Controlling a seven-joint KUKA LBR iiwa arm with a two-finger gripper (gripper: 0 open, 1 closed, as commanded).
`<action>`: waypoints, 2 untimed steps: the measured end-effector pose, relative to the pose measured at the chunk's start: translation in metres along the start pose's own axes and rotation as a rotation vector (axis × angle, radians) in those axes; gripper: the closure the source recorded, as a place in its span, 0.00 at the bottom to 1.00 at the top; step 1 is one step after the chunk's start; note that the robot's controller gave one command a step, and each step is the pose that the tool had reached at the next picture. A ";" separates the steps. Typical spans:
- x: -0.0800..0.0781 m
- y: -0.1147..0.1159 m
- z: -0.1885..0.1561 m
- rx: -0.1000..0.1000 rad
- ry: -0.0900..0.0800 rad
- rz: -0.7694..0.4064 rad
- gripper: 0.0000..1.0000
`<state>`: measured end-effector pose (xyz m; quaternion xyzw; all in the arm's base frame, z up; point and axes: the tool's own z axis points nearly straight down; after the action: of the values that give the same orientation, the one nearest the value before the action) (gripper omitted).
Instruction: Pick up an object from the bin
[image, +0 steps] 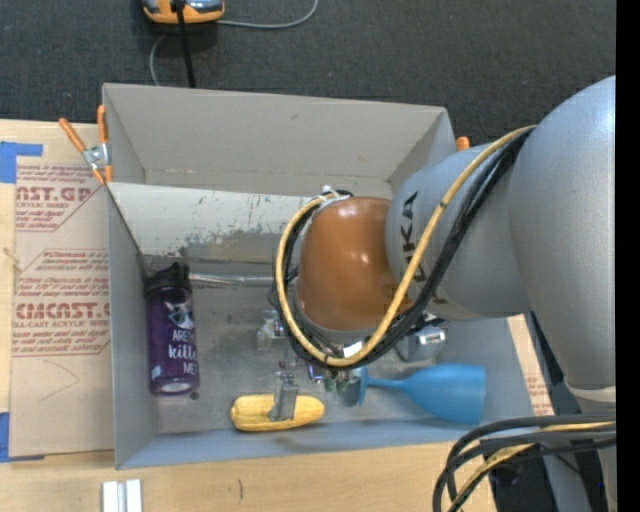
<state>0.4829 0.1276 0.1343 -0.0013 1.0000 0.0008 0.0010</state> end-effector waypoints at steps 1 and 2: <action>-0.002 -0.008 0.026 -0.001 0.001 -0.179 0.00; -0.009 -0.018 0.042 -0.001 0.002 -0.063 0.00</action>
Offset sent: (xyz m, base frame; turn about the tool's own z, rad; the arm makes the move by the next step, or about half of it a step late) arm 0.0249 -0.0384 -0.0643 -0.3188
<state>0.4918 0.1099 0.0927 -0.0327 0.9995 0.0013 -0.0001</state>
